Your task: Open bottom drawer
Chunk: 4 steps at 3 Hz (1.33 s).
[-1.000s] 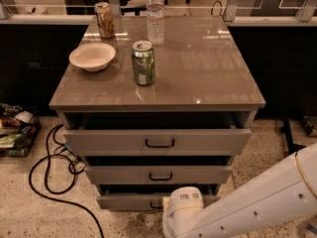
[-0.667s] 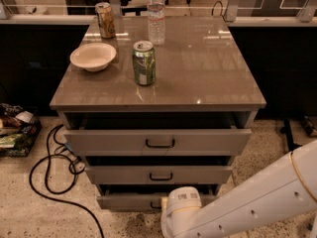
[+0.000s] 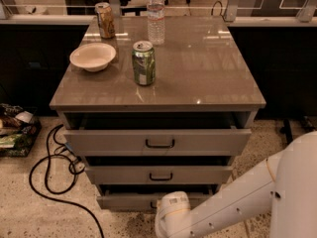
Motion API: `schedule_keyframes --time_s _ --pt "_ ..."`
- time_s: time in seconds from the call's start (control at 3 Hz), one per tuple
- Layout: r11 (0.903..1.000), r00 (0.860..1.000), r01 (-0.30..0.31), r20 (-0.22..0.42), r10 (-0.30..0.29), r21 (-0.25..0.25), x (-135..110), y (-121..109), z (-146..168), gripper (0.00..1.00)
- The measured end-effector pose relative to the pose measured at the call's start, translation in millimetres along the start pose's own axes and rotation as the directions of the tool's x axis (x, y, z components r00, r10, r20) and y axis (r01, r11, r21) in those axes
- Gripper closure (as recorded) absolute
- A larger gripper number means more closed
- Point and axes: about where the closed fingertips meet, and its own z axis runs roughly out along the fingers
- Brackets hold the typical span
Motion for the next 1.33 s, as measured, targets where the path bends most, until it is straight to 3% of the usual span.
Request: schedule_keyframes --time_s 0.33,0.67,1.0,1.33 --pt "0.9988 0.998 -0.047 -0.041 0.047 -0.013 3 1 38 0.0" --pt "0.9963 0.986 -0.085 -0.145 0.083 -0.013 18 1 56 0.0" --pt "0.9937 0.957 -0.111 -0.27 0.105 -0.009 34 1 67 0.0" --pt "0.9948 0.95 -0.102 -0.296 0.097 -0.002 39 -1 65 0.0"
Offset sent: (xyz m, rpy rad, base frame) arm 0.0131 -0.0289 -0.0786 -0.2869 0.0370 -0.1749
